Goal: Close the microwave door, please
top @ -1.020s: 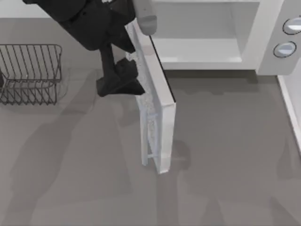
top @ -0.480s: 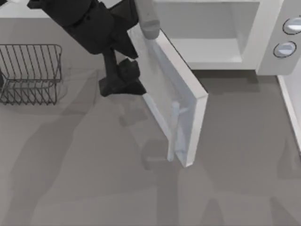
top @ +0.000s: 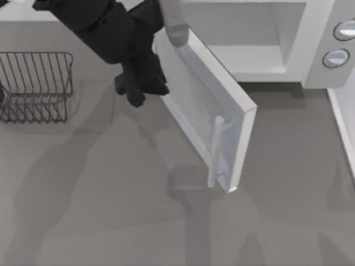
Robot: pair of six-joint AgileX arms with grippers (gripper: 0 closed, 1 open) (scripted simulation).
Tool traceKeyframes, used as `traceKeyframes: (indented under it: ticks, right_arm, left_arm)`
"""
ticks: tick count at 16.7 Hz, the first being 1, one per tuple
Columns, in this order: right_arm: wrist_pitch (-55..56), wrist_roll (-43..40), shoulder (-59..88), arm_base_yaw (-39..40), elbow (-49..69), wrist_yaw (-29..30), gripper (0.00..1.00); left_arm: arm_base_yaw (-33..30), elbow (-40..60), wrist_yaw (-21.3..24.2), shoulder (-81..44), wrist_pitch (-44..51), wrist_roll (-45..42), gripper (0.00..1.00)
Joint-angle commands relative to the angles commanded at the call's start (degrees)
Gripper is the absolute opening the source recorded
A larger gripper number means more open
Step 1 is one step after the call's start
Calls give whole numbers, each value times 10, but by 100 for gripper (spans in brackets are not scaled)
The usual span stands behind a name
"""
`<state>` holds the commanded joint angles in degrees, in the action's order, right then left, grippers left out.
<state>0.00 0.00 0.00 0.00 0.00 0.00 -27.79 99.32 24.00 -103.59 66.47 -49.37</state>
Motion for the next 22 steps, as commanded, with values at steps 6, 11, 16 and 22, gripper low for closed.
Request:
traceKeyframes:
  ticks: [6, 11, 16, 22]
  right_arm:
    - [0, 0, 0, 0, 0, 0, 100]
    - [0, 0, 0, 0, 0, 0, 100]
    - [0, 0, 0, 0, 0, 0, 100]
    - [0, 0, 0, 0, 0, 0, 100]
  left_arm:
    - [0, 0, 0, 0, 0, 0, 0]
    - [0, 1, 0, -1, 0, 2, 0]
    - [-26, 22, -9, -18, -7, 28, 0]
    - [-30, 26, -11, -21, -8, 34, 0]
